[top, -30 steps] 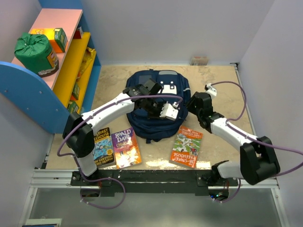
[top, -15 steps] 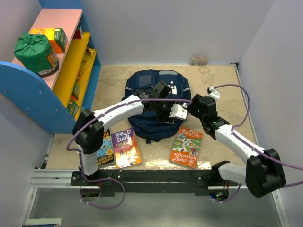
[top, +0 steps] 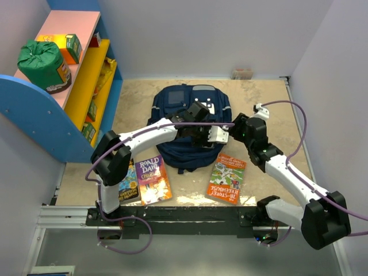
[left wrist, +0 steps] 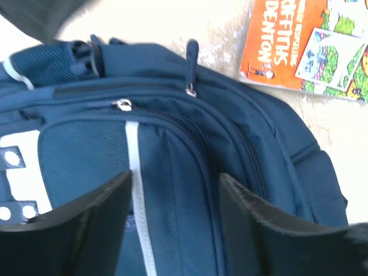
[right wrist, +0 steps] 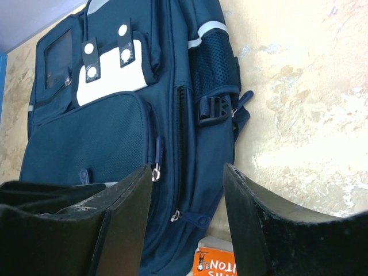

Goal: Pack the student bag
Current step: Zip the student bag at the center of the board.

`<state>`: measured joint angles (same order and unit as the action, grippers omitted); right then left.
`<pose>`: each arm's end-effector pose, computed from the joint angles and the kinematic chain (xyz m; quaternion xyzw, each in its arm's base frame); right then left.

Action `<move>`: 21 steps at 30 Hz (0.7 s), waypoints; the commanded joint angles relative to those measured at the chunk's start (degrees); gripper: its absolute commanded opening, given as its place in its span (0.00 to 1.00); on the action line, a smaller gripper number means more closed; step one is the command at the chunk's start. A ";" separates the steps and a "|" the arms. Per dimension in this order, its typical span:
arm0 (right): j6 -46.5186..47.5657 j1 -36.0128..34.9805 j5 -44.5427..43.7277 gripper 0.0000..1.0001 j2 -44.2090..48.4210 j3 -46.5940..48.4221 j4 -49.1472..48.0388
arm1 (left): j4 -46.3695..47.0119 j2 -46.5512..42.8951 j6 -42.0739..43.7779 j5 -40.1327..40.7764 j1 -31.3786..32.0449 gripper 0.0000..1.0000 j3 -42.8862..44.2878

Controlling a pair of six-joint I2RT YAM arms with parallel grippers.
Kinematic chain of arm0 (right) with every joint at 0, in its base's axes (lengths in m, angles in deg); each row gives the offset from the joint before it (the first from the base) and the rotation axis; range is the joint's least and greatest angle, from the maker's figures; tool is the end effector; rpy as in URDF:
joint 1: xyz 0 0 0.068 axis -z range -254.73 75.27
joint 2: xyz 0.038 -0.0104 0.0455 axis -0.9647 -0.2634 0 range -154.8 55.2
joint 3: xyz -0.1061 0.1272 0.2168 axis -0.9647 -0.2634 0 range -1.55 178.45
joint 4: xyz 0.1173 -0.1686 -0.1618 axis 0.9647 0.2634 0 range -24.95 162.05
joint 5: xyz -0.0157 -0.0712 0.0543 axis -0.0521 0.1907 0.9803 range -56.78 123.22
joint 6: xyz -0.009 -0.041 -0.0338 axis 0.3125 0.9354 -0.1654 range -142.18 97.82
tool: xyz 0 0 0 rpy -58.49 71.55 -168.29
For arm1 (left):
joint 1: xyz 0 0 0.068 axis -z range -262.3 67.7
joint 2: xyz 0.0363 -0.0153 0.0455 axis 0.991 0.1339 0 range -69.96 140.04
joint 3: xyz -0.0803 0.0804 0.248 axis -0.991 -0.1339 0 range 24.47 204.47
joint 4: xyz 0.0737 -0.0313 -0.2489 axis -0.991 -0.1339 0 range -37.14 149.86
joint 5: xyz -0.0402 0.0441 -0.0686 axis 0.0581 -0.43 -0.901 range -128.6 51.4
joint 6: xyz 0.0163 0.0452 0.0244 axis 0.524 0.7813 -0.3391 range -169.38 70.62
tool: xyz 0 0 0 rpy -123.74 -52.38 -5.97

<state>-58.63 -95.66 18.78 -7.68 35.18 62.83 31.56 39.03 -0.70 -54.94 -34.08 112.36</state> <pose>0.2322 0.0793 0.2503 0.1801 0.8148 0.1673 0.5250 0.2767 -0.3247 0.2488 0.7275 0.5788 -0.1319 0.3440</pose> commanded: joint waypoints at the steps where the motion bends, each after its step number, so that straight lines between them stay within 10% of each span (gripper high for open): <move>1: 3.05 0.45 0.46 0.56 1.17 4.31 1.25 | 1.40 -0.88 -2.10 0.08 -0.24 0.69 -1.32; 10: 2.61 0.45 2.83 0.54 1.79 4.32 2.04 | 9.73 -0.09 -4.48 6.40 -0.24 0.59 -2.73; 16: 7.34 0.45 3.71 0.55 1.97 4.32 0.82 | 12.74 0.17 -4.74 10.36 -0.85 0.00 -3.96; 21: 15.87 0.19 5.91 0.60 -2.33 7.12 0.64 | 9.06 -5.96 -2.82 5.81 -4.01 0.00 -2.38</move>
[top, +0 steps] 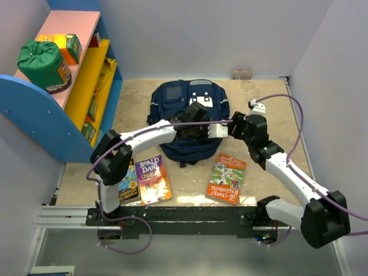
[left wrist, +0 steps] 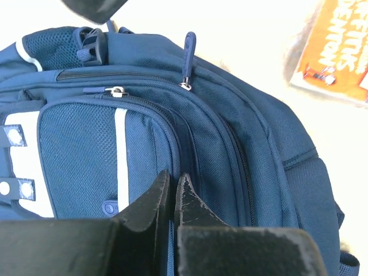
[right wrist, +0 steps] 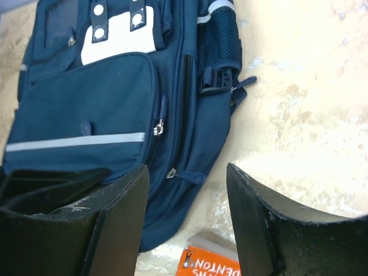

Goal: Pack the student bag
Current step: Zip the student bag at the center of the board.

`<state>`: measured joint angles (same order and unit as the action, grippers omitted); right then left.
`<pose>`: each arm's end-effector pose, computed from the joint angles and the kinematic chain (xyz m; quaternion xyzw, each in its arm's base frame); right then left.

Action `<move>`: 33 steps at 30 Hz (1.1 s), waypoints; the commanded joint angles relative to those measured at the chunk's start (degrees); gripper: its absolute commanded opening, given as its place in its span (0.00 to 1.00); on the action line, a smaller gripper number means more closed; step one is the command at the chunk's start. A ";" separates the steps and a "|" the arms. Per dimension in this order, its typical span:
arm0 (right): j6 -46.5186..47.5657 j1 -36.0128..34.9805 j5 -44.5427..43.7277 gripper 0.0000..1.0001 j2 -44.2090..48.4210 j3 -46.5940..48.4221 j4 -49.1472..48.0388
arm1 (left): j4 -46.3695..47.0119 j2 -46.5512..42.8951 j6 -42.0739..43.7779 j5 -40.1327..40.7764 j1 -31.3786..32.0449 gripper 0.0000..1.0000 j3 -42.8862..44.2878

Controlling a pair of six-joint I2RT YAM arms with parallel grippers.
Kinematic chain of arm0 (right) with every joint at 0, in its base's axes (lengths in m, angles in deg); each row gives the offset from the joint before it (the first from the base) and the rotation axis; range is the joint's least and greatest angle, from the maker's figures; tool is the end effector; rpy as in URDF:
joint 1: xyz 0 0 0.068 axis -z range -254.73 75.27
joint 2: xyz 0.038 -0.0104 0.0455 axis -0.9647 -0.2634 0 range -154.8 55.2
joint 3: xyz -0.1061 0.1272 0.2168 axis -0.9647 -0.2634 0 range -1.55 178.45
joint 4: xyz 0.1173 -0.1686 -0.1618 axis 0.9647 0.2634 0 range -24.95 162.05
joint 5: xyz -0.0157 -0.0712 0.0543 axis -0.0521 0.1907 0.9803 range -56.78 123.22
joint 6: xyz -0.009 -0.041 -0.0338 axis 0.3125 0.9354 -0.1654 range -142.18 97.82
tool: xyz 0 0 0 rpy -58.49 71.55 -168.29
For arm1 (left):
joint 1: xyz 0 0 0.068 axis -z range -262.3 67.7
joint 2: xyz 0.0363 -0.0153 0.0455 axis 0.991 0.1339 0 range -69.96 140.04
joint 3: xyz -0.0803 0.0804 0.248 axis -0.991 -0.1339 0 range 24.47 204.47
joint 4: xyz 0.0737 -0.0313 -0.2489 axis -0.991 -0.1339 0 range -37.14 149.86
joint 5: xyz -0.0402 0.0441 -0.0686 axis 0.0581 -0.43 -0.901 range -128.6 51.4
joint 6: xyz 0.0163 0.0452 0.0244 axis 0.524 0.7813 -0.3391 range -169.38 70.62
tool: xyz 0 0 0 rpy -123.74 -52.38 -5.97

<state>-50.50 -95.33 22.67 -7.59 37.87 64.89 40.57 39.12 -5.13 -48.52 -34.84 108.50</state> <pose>0.2347 0.0812 0.2632 0.1064 0.8260 0.1571 0.5307 0.2874 -0.3222 0.2374 0.6823 0.6154 -0.0905 0.3842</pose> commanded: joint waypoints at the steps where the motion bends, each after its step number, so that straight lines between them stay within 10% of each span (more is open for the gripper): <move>1: 8.45 -0.23 3.06 0.60 -3.13 4.96 -1.77 | 0.30 -7.64 2.59 -1.42 -3.86 0.00 0.27; 12: 23.65 -2.43 17.82 0.55 -0.33 -0.28 -9.14 | -11.21 -16.61 10.85 -19.52 -16.52 0.00 0.70; 33: 32.71 -9.02 31.64 0.53 -7.79 2.07 -18.03 | -19.99 -16.79 15.52 -27.26 -17.14 0.00 8.78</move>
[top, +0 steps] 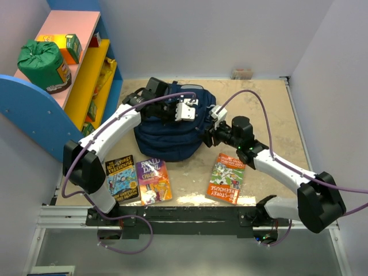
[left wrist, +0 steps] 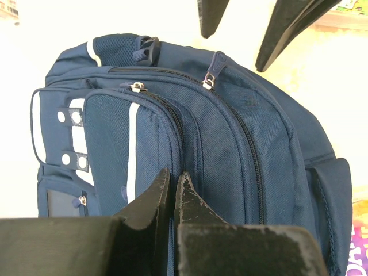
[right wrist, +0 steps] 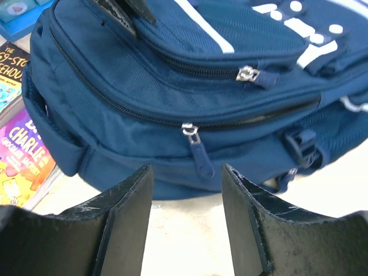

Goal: Pack the student bag
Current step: Zip the student bag at the center of the board.

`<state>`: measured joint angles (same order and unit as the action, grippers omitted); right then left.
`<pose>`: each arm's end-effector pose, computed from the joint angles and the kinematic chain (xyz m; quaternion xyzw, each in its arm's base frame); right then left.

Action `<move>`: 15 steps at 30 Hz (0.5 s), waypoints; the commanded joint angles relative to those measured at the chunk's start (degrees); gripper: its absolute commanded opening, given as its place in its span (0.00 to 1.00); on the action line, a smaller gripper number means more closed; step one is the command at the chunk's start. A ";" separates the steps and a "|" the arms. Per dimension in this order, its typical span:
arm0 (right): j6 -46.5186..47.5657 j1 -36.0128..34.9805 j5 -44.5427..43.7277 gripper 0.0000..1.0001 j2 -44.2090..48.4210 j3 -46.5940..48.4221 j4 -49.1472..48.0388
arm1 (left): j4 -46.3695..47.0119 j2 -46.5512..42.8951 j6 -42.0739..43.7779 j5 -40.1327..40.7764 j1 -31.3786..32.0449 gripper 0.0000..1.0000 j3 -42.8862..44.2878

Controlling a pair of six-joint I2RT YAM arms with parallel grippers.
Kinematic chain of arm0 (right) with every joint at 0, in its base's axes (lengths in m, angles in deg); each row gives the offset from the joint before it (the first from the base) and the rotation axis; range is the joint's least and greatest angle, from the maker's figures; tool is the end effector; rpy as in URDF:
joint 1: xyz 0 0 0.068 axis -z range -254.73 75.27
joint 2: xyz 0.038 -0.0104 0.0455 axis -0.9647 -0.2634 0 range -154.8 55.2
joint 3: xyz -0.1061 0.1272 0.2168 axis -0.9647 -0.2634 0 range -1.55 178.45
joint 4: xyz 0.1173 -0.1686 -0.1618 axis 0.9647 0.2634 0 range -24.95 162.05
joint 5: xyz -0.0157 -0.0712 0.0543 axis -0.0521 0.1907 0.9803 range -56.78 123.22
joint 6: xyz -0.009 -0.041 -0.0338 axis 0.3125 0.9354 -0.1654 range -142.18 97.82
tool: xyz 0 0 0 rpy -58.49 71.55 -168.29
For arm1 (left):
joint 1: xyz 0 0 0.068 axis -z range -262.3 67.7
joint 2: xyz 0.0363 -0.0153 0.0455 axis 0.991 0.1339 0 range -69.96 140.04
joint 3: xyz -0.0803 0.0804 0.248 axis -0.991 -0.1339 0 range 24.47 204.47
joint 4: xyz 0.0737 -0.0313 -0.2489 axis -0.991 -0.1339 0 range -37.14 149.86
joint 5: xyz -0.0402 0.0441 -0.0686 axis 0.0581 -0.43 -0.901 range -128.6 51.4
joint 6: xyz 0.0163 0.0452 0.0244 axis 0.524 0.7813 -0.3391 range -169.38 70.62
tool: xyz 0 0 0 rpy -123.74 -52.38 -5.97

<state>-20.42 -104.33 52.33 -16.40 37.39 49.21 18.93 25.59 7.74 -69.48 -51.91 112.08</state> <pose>0.2363 0.1476 0.2511 -0.3093 0.7355 0.2708 0.5385 0.3059 -0.2006 0.3231 0.6917 0.5872 -0.1642 0.3870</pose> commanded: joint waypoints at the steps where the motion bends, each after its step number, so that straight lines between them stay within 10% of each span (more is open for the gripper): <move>1: 2.72 -0.10 2.07 0.53 1.02 2.46 -2.45 | 1.55 -3.26 2.73 -6.48 -0.07 0.00 5.55; 15: 1.67 -1.16 -2.58 0.31 -2.94 3.69 -2.00 | -0.64 -3.44 3.52 -7.10 -0.07 0.00 7.40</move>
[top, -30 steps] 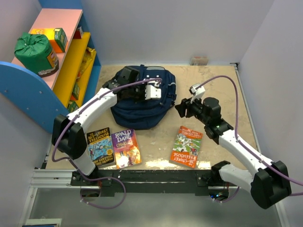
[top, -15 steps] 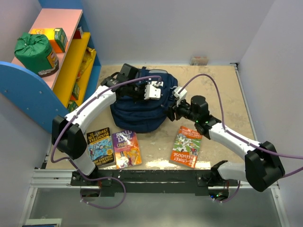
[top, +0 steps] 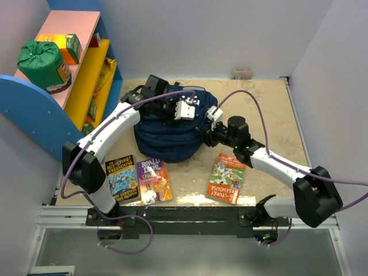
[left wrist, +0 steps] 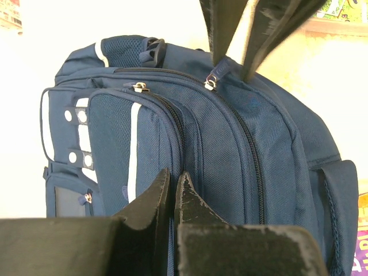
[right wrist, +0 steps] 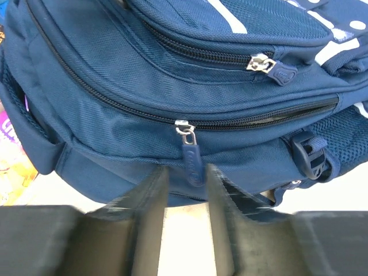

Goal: Pack the student bag
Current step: Zip the student bag at the center of the board.

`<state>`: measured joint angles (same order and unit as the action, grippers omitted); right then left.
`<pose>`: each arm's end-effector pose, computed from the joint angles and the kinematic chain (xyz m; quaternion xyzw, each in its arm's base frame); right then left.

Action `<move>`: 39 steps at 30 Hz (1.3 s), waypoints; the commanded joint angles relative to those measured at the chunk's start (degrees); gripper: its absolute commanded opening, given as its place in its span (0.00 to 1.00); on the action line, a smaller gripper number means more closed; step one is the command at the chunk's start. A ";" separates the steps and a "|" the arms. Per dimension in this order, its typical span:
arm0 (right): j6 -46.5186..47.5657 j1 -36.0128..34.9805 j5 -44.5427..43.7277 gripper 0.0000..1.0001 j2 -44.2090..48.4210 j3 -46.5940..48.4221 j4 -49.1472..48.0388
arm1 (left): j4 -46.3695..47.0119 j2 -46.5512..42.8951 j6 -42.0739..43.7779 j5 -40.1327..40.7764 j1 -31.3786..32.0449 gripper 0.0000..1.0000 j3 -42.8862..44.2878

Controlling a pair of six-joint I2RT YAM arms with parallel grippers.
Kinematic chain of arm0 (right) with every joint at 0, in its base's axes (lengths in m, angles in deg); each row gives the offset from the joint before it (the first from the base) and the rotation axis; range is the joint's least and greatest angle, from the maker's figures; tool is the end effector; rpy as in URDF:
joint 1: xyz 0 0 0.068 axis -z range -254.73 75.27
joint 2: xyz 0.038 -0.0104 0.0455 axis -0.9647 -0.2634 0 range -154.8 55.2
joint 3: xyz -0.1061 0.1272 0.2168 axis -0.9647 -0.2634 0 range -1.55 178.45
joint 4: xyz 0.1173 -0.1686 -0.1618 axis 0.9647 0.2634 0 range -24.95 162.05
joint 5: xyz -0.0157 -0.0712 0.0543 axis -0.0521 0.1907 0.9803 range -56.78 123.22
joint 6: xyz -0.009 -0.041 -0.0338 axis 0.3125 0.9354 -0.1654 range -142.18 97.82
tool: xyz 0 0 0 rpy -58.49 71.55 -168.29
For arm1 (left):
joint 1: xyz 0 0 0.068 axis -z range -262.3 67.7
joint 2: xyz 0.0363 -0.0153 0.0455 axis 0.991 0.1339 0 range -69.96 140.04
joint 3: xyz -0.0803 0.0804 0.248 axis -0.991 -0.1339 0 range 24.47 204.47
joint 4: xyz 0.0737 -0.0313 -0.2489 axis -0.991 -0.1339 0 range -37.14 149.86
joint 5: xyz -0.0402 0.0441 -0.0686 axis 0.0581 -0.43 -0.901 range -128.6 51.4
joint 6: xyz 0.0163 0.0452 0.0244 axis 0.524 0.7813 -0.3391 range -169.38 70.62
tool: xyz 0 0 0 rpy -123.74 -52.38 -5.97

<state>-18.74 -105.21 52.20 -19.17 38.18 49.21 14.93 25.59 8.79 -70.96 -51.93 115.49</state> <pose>0.2411 0.1553 0.2431 -0.3258 0.7391 0.2646 0.5269 0.3029 -0.1996 0.3376 0.6980 0.5777 -0.1738 0.3858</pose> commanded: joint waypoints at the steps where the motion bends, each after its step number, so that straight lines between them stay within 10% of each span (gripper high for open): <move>1: -0.45 -0.20 -2.63 0.28 -0.16 2.90 -2.18 | 3.27 -3.53 2.56 -5.52 -0.05 0.00 3.73; 11: -2.56 -0.02 -11.41 0.00 0.63 3.87 -0.16 | 2.04 -4.23 5.11 -4.91 -0.05 0.00 2.23; 37: -11.09 3.94 -23.74 0.00 -12.83 15.04 1.69 | -6.59 -4.58 13.82 -9.13 1.53 0.00 1.79; 39: -11.87 3.94 -23.03 0.15 -11.33 14.51 0.98 | -3.87 -4.49 9.01 -8.16 1.53 0.00 1.79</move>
<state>-28.66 -102.04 31.05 -34.25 51.23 55.55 7.74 25.48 20.33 -73.87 -51.26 115.51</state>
